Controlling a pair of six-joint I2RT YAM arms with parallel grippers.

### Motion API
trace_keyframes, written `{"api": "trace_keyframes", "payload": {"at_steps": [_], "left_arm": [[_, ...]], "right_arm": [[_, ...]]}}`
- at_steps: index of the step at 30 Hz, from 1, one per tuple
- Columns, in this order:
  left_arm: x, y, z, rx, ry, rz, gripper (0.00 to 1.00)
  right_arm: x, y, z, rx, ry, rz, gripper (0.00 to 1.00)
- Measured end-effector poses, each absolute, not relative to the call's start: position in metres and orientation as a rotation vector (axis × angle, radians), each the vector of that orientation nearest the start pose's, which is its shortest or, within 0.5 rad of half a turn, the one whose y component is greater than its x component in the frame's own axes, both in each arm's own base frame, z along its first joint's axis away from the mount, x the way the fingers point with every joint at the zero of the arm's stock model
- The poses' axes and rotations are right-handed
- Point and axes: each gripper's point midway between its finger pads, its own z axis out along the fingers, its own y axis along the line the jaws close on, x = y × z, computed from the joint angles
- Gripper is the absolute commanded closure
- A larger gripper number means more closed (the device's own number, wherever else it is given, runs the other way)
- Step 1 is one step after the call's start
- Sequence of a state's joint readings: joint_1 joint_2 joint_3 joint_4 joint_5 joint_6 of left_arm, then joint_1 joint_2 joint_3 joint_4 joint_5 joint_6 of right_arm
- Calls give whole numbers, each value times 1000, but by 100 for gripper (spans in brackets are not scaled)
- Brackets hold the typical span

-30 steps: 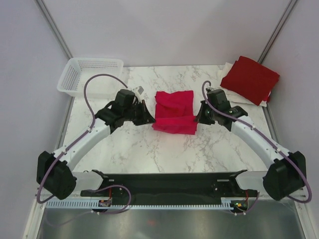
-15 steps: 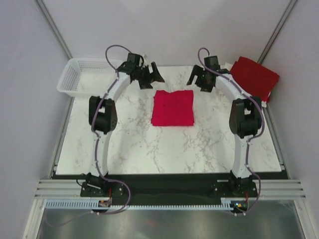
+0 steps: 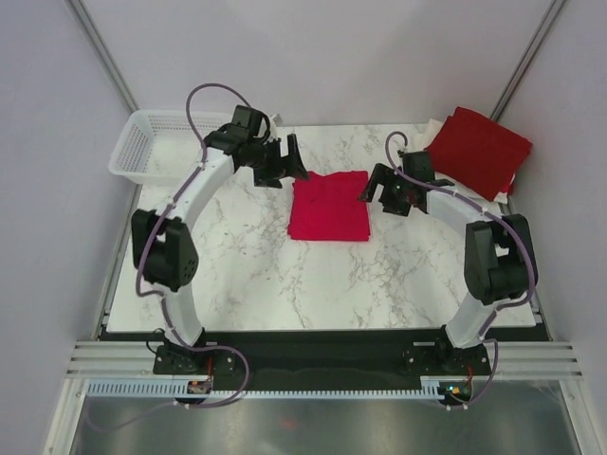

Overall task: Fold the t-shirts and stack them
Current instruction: Neatly place the folded tshirt to the corner

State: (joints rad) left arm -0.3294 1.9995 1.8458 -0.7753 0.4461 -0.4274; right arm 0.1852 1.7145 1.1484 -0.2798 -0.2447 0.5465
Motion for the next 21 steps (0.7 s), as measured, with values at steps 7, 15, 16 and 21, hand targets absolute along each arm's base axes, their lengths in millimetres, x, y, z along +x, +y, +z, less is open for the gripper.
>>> {"api": "trace_keyframes", "payload": {"at_steps": [7,15,16,21], "left_arm": [[334,-212,216,151,2481,-814,0],[240,-167,168,122,2557,-719,0],[233,-164,167,123,2549,-720,0],[209,-151,168,124,2479,-708,0]], "right_arm": [[428,157,40,320,2505,699,2],[486,168,44,295,2384,746,4],[489,170,44,291,2372,758,5],[502,183,43,278,2303,862,26]]}}
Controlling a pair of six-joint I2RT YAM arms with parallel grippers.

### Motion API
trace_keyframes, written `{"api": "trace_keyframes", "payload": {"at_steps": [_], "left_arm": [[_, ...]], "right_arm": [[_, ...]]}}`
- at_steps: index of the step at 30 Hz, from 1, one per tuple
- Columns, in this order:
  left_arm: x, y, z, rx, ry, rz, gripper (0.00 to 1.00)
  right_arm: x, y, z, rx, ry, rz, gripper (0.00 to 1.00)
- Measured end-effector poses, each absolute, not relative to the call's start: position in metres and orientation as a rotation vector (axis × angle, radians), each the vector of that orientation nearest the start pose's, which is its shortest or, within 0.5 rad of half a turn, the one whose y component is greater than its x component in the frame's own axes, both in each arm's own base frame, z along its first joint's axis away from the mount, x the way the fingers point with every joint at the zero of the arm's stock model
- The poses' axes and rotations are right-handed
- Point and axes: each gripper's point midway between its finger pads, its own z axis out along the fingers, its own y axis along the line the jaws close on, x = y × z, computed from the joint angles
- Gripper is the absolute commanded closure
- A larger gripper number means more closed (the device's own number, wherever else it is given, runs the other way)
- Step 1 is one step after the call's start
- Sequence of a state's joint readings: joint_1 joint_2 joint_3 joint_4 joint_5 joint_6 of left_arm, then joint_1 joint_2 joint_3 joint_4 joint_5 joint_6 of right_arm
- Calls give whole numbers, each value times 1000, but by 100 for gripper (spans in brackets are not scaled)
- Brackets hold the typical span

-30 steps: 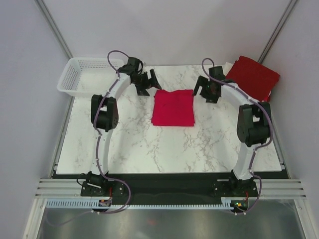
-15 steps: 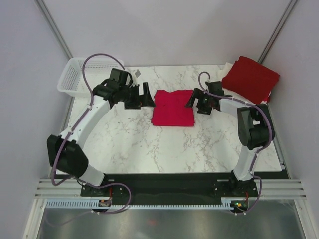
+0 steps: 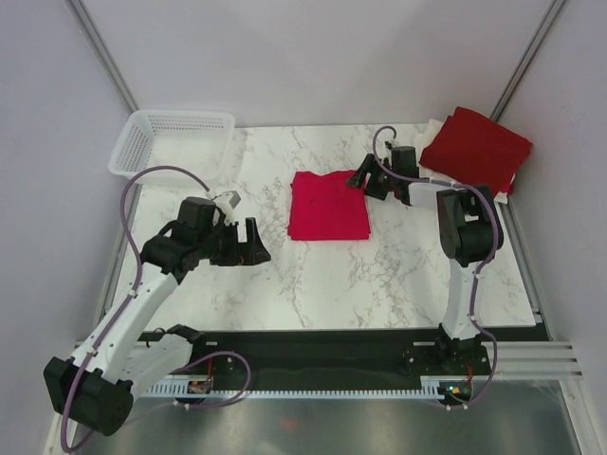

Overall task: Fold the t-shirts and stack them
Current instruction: Neatly place the folded tshirt to the corner

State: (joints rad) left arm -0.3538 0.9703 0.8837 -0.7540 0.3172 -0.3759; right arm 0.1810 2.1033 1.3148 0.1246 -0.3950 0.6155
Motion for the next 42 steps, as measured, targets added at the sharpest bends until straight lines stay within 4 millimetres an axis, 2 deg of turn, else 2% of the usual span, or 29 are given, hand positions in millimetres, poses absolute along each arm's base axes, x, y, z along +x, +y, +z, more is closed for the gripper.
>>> {"api": "trace_keyframes", "payload": {"at_steps": [2,3,5,6,8,9,10,15,19,21,24,27,32,38,40,42], "left_arm": [[207,-150,169,125,2466,-707,0],[208,-150,169,125,2462,-707,0],[210,-151,167,127,2459,-709,0],[210,-151,166,127,2459,-710,0],[211,-152,162,128,2459,-711,0],[211,-152,161,127,2460,-711,0],[211,-152,160,127,2461,-713,0],[208,-152,165,139,2425,-730,0],[201,-147,180,149,2309,-736,0],[198,-146,189,155,2259,-741,0],[197,-145,197,159,2214,-744,0],[198,-145,196,158,2213,-742,0],[198,-145,194,157,2218,-740,0],[197,-144,197,159,2203,-743,0],[197,-144,197,159,2203,-743,0],[197,-144,196,159,2203,-743,0]], "right_arm": [[503,190,39,256,2282,911,35],[502,192,38,249,2273,934,45],[496,196,32,236,2266,969,58],[492,199,30,231,2266,990,70],[480,204,24,224,2274,1038,83],[474,206,22,218,2275,1066,96],[470,208,21,214,2275,1089,100],[452,221,23,221,2282,1217,100],[454,230,41,250,2286,1268,100],[466,235,64,251,2255,1286,100],[493,242,116,230,2153,1316,100],[519,244,165,223,2052,1328,100],[547,238,220,251,1971,1298,100],[579,210,286,298,1880,1253,100],[588,193,308,326,1842,1241,100],[596,166,324,376,1809,1219,100]]}}
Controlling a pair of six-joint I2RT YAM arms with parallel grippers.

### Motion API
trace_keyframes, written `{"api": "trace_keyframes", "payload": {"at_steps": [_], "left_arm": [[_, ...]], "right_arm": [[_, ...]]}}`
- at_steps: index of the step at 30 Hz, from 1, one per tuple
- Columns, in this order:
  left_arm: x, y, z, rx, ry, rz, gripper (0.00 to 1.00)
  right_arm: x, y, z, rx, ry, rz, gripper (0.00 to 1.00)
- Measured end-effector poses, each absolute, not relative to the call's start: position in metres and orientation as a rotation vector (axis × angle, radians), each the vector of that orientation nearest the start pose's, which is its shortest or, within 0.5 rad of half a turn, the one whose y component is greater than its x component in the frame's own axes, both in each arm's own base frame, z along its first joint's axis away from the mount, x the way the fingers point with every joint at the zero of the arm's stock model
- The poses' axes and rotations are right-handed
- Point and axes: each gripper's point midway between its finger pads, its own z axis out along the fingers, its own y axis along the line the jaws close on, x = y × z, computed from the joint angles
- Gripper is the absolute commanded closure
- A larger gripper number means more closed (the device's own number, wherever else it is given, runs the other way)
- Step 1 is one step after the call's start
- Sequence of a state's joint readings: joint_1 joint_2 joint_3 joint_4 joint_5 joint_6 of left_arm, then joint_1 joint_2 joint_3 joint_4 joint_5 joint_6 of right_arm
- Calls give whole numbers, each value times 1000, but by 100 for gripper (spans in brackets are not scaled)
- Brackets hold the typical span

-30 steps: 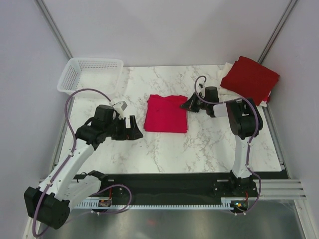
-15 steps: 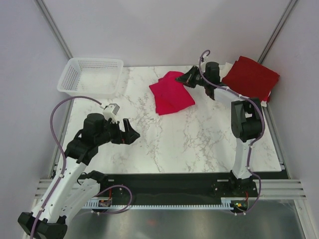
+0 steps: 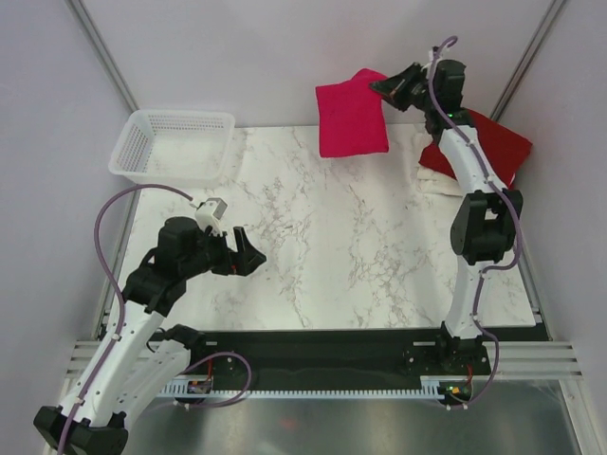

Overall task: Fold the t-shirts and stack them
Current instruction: Neatly place the folded tshirt to the corner

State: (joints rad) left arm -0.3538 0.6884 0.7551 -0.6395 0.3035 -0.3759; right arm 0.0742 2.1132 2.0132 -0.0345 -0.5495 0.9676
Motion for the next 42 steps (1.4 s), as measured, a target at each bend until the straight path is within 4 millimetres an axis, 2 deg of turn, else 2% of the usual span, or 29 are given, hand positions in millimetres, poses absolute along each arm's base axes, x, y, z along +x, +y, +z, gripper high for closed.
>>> {"api": "trace_keyframes", "payload": {"at_steps": [2,4,6,8,9,10,11,12,13,14,19,23,25,27,29,32,34,36,37,40,42], "left_arm": [[197,-144,196,159,2205,-742,0],[197,-144,195,159,2207,-742,0],[197,-144,195,159,2207,-742,0],[197,-143,195,156,2207,-737,0],[198,-142,195,151,2205,-728,0],[199,-142,195,148,2201,-724,0],[200,-142,196,146,2197,-720,0],[201,-141,196,145,2194,-718,0],[202,-141,196,144,2192,-716,0],[202,-140,196,140,2190,-710,0],[204,-140,197,136,2184,-703,0],[204,-140,197,136,2183,-703,0],[204,-140,197,136,2183,-703,0],[204,-140,197,136,2183,-702,0],[204,-140,197,136,2183,-702,0],[204,-140,197,136,2183,-702,0],[204,-140,197,136,2184,-702,0],[204,-139,197,136,2181,-702,0],[203,-139,197,136,2180,-702,0],[203,-139,199,136,2171,-702,0],[202,-138,201,135,2161,-701,0]], "right_arm": [[602,126,336,445,1769,1178,100],[603,73,335,552,1737,1109,100],[591,3,325,711,1702,993,100],[566,-73,309,876,1648,865,97],[552,-111,300,958,1614,799,70],[539,-146,290,1028,1576,743,20],[526,-177,276,1107,1549,693,5],[517,-197,263,1132,1554,656,2],[513,-208,252,1132,1574,626,2],[512,-212,246,1131,1586,605,2],[507,-204,224,1141,1654,562,2],[494,-201,221,1164,1698,514,2],[483,-206,226,1180,1704,452,2],[468,-210,241,1172,1698,374,2],[454,-214,267,1134,1666,304,2],[431,-216,318,1048,1587,212,2],[422,-213,342,994,1559,179,4],[422,-206,357,937,1556,177,14],[425,-201,358,910,1568,189,22],[447,-171,348,822,1647,302,34],[473,-144,335,762,1711,431,36]]}}
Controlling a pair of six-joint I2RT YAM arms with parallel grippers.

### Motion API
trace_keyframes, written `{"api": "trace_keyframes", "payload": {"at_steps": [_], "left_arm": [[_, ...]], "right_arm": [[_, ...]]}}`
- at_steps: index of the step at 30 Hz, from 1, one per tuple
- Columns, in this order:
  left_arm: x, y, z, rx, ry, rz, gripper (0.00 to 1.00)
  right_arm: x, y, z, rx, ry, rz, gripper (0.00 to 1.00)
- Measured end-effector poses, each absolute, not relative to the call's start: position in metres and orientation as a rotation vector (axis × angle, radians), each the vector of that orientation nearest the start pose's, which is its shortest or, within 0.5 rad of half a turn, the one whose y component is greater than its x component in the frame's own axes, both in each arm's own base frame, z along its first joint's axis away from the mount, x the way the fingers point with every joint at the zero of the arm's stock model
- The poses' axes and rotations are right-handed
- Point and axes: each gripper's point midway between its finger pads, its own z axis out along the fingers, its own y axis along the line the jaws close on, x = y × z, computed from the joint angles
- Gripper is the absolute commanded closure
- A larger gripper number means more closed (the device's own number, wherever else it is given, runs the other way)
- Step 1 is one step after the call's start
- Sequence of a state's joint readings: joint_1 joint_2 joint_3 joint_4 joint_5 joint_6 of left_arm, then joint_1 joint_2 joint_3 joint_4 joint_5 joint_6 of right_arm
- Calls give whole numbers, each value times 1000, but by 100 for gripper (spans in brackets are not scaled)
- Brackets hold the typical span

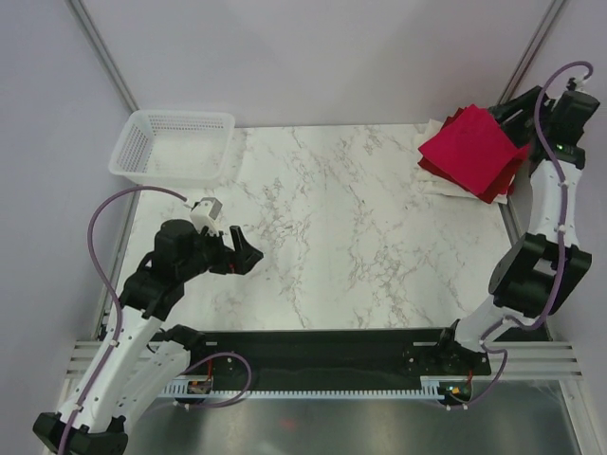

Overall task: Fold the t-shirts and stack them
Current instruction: Neatly place the folded tshirt to the corner

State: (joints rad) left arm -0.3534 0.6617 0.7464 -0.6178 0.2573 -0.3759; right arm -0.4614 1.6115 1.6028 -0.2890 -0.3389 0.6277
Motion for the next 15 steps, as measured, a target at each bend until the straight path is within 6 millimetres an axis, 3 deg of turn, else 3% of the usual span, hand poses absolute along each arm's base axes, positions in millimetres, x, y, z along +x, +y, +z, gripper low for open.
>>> {"api": "trace_keyframes", "payload": {"at_steps": [4,7,11,15], "left_arm": [[203,-136,203,127,2146,-688,0],[203,-135,203,124,2145,-682,0],[204,-135,203,123,2149,-681,0],[205,-135,200,122,2159,-679,0]], "right_arm": [[517,-101,291,725,1834,666,34],[536,-86,263,755,1889,762,34],[558,-96,253,786,1882,804,31],[576,-121,246,804,1841,814,30]]}}
